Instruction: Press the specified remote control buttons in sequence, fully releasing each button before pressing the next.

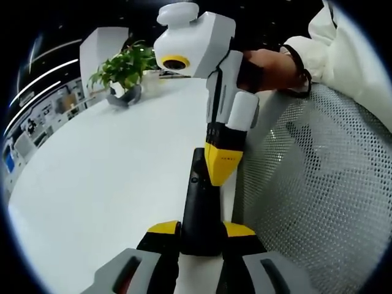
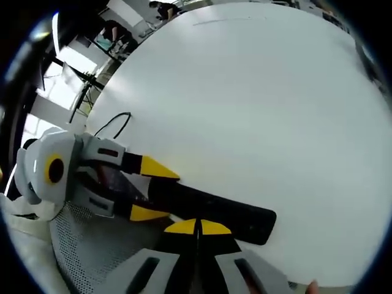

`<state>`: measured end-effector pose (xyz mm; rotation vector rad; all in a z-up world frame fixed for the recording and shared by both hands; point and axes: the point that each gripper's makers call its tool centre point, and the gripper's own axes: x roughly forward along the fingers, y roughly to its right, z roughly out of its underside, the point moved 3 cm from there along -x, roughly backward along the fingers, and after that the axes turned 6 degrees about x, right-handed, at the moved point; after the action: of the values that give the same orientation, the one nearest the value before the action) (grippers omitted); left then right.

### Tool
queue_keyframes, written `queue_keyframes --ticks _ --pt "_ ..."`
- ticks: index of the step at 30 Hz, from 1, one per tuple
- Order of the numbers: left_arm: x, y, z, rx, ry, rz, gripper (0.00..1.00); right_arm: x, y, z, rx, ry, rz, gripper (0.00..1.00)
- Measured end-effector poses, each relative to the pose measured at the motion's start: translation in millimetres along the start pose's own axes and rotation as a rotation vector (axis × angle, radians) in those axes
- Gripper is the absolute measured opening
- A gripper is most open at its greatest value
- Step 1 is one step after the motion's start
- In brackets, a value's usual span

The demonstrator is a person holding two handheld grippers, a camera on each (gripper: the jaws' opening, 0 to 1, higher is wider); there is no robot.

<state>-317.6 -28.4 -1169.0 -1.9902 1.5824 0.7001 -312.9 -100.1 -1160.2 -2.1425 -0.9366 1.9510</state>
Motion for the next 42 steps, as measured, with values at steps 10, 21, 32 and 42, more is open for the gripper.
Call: queue_keyframes --ticks 10,21,32,42 --pt "0.7 -0.8 0.1 0.001 0.002 0.002 0.26 0.0 0.9 -0.6 0.030 -0.001 -0.017 0.00" --pt "0.6 -0.9 -0.3 0.000 0.003 0.000 0.26 -0.2 0.5 -1.4 0.066 -0.005 -0.033 0.00" --pt "0.7 -0.8 -0.5 0.003 0.002 -0.001 0.26 -5.7 -4.1 -12.0 0.100 0.068 -0.102 0.00" --pt "0.6 -0.4 0.3 0.001 0.006 -0.001 0.26 -0.1 -11.5 -12.8 0.057 0.075 -0.113 0.00"
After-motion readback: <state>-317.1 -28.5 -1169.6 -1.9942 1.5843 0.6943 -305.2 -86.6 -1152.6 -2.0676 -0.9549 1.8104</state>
